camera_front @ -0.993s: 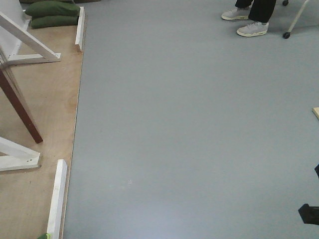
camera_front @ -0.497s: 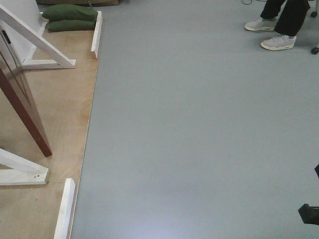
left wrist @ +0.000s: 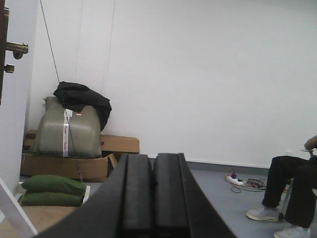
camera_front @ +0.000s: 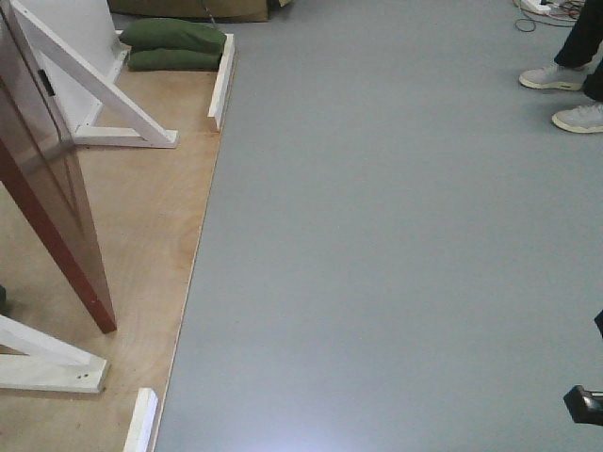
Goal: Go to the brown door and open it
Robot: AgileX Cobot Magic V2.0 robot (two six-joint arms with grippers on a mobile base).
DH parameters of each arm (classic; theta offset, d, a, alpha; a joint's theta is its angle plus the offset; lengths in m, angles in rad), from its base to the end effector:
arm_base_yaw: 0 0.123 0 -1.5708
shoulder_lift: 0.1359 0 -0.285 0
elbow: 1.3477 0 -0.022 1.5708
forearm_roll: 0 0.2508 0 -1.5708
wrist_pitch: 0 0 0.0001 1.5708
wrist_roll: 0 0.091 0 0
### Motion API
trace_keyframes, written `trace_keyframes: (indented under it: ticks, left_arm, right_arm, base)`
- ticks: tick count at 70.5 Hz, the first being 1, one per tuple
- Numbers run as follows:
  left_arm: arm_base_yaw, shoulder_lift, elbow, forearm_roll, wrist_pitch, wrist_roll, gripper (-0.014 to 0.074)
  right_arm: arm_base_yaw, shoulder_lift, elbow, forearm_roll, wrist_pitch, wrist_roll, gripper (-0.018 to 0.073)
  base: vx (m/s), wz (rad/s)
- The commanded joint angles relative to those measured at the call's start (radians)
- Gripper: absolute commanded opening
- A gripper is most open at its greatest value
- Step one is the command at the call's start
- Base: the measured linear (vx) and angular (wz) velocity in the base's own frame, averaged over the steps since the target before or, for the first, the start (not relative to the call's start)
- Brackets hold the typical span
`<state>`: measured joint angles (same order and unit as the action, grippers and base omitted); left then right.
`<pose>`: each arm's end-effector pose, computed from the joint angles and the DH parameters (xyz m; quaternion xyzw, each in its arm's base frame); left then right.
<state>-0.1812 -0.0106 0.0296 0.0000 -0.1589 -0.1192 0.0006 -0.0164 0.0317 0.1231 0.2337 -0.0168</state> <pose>0.0537 -0.0098 0.2180 0.0193 0.6221 -0.1171 0.7739 0.0554 0.0026 0.1823 0.0298 0.7608 0.0444 0.6468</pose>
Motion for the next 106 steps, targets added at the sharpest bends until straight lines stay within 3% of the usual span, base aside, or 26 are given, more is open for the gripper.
trace_keyframes:
  ticks: [1,106]
  left_arm:
    - [-0.001,-0.026,0.022,0.008,-0.085,-0.008,0.0011]
    - [-0.001,-0.026,0.022,0.008,-0.085,-0.008,0.0011]
  right_arm:
    - [0.001,-0.009,0.002,-0.005,-0.079,-0.009,0.0000]
    - [0.001,-0.009,0.002,-0.005,-0.079,-0.009,0.0000]
  base:
    - [0.40,0.12]
    - [0.38,0.00]
